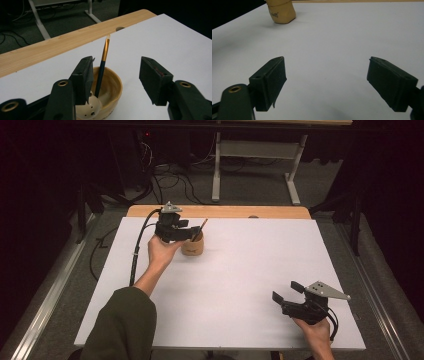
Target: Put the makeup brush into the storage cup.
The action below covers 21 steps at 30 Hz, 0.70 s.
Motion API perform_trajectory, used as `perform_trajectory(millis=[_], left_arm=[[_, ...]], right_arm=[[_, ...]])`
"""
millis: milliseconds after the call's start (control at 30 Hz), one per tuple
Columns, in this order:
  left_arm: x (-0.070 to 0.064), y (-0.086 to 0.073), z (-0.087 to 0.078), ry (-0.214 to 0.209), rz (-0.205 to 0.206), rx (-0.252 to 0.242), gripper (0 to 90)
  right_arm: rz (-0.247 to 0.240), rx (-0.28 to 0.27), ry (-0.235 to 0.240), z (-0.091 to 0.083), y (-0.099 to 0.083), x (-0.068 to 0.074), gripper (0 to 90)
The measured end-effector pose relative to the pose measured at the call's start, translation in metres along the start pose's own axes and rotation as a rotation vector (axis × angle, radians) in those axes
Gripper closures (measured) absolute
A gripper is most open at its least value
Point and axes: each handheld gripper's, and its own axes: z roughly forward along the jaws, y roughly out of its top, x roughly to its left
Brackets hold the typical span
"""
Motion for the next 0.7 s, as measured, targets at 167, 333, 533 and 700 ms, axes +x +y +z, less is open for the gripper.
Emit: perform_trajectory(millis=[167,333,533,700], left_arm=[[0.000,-0.001,-0.004,-0.006,-0.006,-0.016,44.1],[-0.001,-0.002,-0.008,-0.020,-0.003,-0.017,42.9],[-0.001,-0.002,-0.012,-0.027,0.010,-0.012,42.3],[-0.002,-0.005,-0.015,-0.032,0.005,-0.024,41.8]], right_arm=[[0.002,0.000,-0.003,-0.001,-0.001,0.001,17.4],[0.010,0.000,-0.010,-0.003,-0.002,0.000,17.4],[0.010,0.001,-0.016,-0.004,-0.002,0.000,17.4],[0.007,0.002,-0.017,-0.003,-0.003,0.000,17.4]])
